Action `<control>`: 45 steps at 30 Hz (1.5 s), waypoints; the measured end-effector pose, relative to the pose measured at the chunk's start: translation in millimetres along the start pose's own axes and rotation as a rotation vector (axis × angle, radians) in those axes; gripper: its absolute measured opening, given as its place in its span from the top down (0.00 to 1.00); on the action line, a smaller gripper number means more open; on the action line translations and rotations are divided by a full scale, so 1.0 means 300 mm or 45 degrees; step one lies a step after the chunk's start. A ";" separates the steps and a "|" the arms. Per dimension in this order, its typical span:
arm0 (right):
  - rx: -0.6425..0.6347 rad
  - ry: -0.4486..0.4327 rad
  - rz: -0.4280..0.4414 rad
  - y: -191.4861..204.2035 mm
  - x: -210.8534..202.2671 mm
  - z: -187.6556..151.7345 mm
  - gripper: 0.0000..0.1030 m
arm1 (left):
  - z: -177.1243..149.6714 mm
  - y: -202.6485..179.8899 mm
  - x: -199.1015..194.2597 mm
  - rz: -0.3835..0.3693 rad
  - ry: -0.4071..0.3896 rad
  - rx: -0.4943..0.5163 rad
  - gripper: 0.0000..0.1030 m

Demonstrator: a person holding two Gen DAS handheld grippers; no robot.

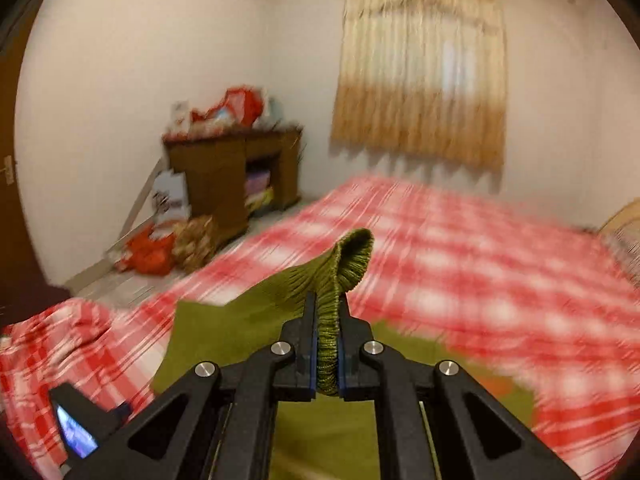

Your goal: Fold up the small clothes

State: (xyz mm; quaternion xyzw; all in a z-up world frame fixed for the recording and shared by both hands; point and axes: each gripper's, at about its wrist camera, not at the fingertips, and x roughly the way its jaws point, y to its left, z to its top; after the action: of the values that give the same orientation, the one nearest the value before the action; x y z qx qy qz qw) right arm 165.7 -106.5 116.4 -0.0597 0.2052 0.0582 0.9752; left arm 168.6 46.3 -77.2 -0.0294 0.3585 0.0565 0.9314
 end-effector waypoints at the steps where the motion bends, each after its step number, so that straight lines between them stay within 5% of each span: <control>1: 0.003 -0.018 -0.019 -0.025 -0.016 0.019 0.94 | 0.000 0.000 0.000 0.001 0.000 0.001 0.00; 5: -0.014 -0.033 -0.158 -0.147 -0.057 0.026 0.94 | -0.001 -0.001 0.001 0.001 0.000 0.001 0.00; 10: 0.112 0.078 -0.239 -0.341 -0.039 -0.069 0.94 | 0.001 -0.001 0.003 0.004 0.000 0.001 0.00; 18: 0.270 0.439 -0.266 -0.517 0.125 -0.434 0.93 | 0.005 -0.002 0.003 0.005 0.001 0.002 0.00; 22: 0.418 0.565 -0.293 -0.597 0.111 -0.588 0.80 | 0.005 -0.003 0.003 0.007 0.000 0.003 0.00; 25: 0.489 0.506 -0.272 -0.630 0.037 -0.631 0.80 | 0.005 -0.002 0.003 0.006 0.000 0.002 0.00; 28: 0.509 0.463 -0.478 -0.679 -0.044 -0.623 0.79 | 0.005 -0.005 0.005 0.009 0.000 0.004 0.00; 32: 0.740 0.354 -0.323 -0.750 -0.116 -0.595 0.79 | 0.005 -0.005 0.005 0.009 0.000 0.004 0.00; 38: 0.837 0.410 0.019 -0.630 -0.056 -0.570 0.78 | 0.005 -0.003 0.005 0.011 0.000 0.006 0.00; 41: 0.980 0.428 0.159 -0.582 -0.013 -0.607 0.66 | 0.005 -0.003 0.005 0.009 0.001 0.005 0.00; 43: 1.034 0.425 0.165 -0.569 0.021 -0.620 0.52 | 0.005 -0.003 0.004 0.009 0.000 0.005 0.00; 45: 1.049 0.422 0.124 -0.568 0.052 -0.626 0.52 | 0.005 -0.004 0.005 0.009 0.000 0.005 0.00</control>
State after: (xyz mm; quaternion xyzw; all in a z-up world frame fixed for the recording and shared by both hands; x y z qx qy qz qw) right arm 129.6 -299.4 -44.8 0.3348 0.3675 0.0071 0.8676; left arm 170.7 45.4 -77.0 -0.0263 0.3586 0.0593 0.9312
